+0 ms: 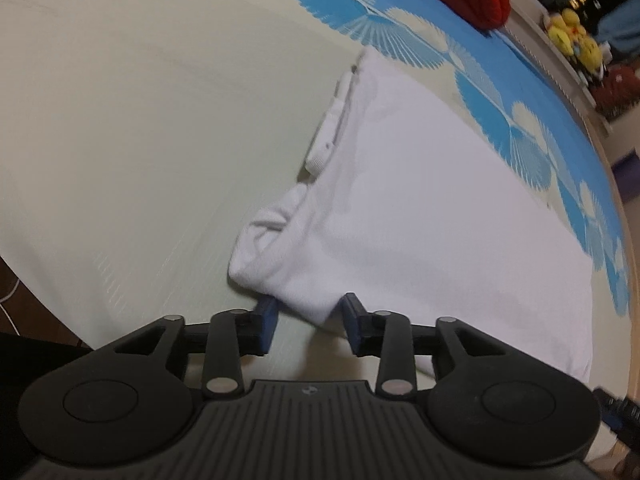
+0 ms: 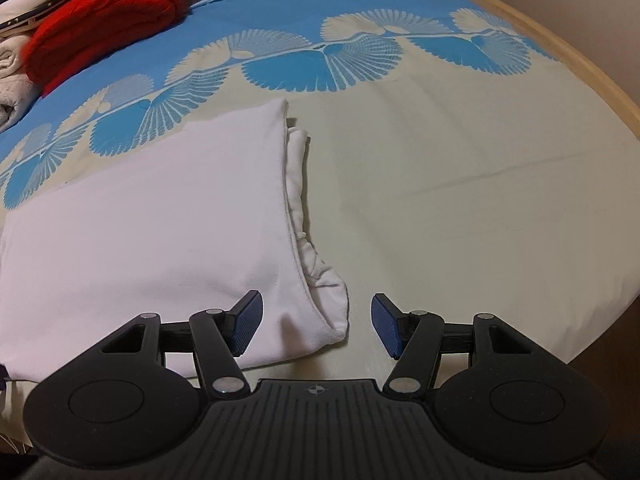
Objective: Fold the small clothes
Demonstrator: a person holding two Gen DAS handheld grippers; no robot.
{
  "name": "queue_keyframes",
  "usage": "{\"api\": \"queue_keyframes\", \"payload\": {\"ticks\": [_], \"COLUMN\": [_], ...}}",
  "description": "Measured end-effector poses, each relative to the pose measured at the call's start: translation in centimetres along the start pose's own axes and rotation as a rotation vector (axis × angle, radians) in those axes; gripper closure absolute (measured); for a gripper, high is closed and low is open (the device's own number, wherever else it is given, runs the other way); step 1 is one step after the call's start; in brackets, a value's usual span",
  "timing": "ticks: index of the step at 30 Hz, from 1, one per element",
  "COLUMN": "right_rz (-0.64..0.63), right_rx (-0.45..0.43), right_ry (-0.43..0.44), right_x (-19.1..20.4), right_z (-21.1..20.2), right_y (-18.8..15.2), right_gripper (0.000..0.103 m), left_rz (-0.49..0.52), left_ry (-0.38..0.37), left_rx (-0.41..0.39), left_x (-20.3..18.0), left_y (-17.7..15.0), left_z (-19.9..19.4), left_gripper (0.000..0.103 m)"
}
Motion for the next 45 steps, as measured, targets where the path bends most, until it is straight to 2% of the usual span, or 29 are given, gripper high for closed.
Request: {"api": "queue_keyframes", "payload": {"ticks": [6, 14, 19, 20, 21, 23, 25, 28, 30, 34, 36, 39, 43, 45], "right_rz": [-0.053, -0.131, -0.156, -0.161, -0.162, -0.165, -0.171, -0.191, -0.198, -0.192, -0.193, -0.191, -0.188, -0.182], "right_rx": [-0.006, -0.011, -0.028, -0.027, -0.025, -0.015, 0.005, 0.048, 0.074, 0.125, 0.127, 0.128, 0.130, 0.132], "right_ry": [-0.019, -0.058, -0.074, -0.080, -0.086, -0.096, -0.099, -0.111, -0.121, -0.124, -0.124, -0.117, -0.113, -0.111], "right_x": [0.6, 1.7, 1.9, 1.9, 2.0, 2.1, 2.4, 2.9, 3.1, 3.3, 3.3, 3.1, 2.7, 2.3], "right_z": [0.2, 0.4, 0.1, 0.1, 0.2, 0.4, 0.7, 1.6, 2.4, 3.6, 3.9, 3.9, 3.8, 3.9], "right_y": [0.1, -0.6, -0.9, -0.9, -1.0, -1.2, -1.4, -1.8, -2.0, -2.6, -2.7, -2.8, -2.9, -2.8], "right_gripper": [0.041, 0.041, 0.041, 0.041, 0.041, 0.041, 0.041, 0.041, 0.041, 0.041, 0.041, 0.041, 0.040, 0.040], "left_rz": [-0.071, -0.105, -0.092, -0.082, -0.062, -0.025, 0.012, 0.052, 0.010, -0.048, -0.071, -0.090, -0.078, -0.054], "left_ry": [-0.028, -0.061, -0.056, -0.047, -0.026, -0.003, 0.012, 0.032, 0.037, 0.019, -0.006, -0.003, 0.014, 0.033], "left_rx": [-0.021, -0.012, -0.021, -0.025, -0.033, -0.040, -0.061, -0.101, -0.104, -0.038, 0.001, 0.005, -0.004, -0.014], "left_x": [0.5, 1.1, 0.5, 0.3, 0.2, -0.1, -0.5, -0.7, 0.3, 2.2, 2.6, 3.1, 2.9, 2.6], "left_y": [0.7, 1.3, 1.8, 1.8, 1.8, 1.7, 1.5, 1.4, 1.4, 1.0, 0.9, 1.0, 1.0, 1.0], "left_z": [0.1, 0.0, 0.4, 0.5, 0.5, 0.6, 0.2, -1.0, -1.9, -2.1, -1.6, -1.2, -0.9, -0.9], "left_gripper": [0.055, 0.055, 0.057, 0.064, 0.083, 0.091, 0.094, 0.095, 0.095, 0.094, 0.090, 0.080, 0.080, 0.084]}}
Point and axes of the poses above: each gripper's, at about its wrist camera, not at the fingertips, and z roughly the way its jaws point, x to its left, y to its top, the point moved 5 cm from there along z, roughly the way its jaws point, and after that the axes turned 5 degrees about x, right-handed, at the moved point
